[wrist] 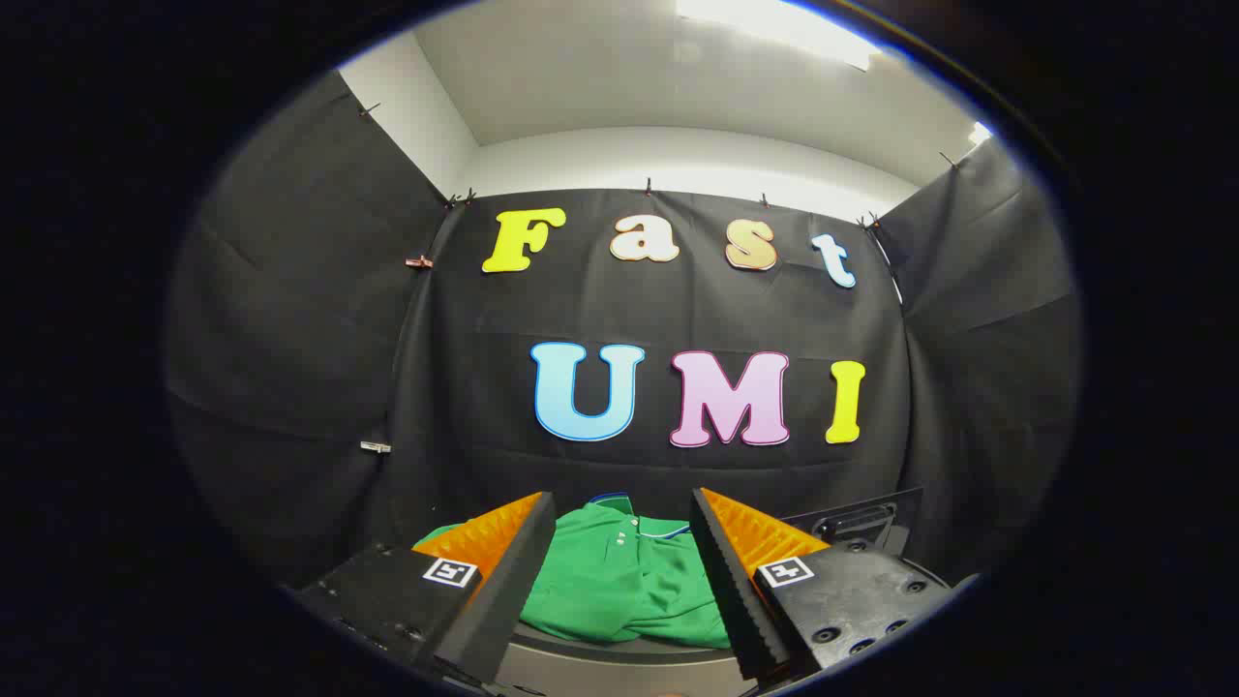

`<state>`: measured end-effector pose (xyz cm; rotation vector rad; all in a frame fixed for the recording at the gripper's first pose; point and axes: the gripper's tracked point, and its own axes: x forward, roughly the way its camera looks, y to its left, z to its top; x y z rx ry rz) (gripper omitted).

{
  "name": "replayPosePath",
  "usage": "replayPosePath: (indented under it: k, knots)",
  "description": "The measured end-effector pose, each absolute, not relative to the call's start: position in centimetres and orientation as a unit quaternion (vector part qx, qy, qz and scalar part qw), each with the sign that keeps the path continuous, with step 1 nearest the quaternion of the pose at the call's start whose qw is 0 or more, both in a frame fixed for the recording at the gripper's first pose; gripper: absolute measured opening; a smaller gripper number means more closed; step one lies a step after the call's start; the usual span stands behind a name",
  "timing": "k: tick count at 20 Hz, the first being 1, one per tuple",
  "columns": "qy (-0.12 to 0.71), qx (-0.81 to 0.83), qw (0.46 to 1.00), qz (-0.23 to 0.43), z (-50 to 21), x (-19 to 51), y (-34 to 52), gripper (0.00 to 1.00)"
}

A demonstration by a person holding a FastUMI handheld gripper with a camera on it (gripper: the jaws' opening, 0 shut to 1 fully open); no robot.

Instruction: Put the clothes into the washing machine and then close the washing machine lid.

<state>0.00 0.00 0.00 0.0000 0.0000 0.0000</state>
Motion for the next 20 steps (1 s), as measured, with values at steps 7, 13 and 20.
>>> replayPosePath:
  k: [7, 13, 20]
  knots:
    - [0.004, -0.001, 1.0, 0.004, 0.2, 0.2, 0.1, 0.9]
    - [0.007, 0.004, 1.0, 0.0, -0.1, 0.2, -0.4, 0.89]
    - [0.013, 0.011, 1.0, -0.003, 0.2, 1.4, -0.5, 0.89]
